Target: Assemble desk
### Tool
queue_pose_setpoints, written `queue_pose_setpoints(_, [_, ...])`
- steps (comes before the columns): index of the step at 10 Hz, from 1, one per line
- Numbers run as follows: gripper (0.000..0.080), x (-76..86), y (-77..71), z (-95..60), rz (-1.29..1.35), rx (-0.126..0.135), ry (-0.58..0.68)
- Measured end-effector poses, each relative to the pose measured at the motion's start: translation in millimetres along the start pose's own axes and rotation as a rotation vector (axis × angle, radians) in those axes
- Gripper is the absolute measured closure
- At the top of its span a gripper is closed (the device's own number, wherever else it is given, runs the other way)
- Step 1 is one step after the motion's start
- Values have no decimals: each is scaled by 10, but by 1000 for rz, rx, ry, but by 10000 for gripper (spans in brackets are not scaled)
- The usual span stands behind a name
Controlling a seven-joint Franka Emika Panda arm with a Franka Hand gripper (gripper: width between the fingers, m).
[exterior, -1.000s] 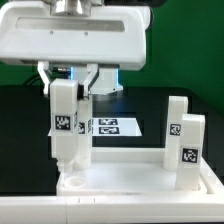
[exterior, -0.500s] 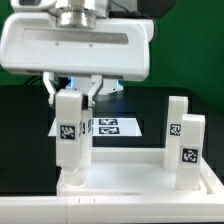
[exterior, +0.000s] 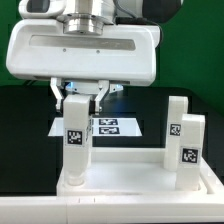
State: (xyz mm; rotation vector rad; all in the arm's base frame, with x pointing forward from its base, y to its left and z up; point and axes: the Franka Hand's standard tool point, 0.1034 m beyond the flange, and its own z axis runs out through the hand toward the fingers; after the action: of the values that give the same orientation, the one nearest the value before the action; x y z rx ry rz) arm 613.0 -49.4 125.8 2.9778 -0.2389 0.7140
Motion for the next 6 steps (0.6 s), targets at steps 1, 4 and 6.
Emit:
queue_pose_setpoints(1, [514, -27, 10, 36, -2, -5, -1])
queue_pose_setpoints(4, [514, -86, 27, 105, -6, -14, -5])
queue_pose_setpoints(6, [429, -75, 28, 111, -8, -17, 6])
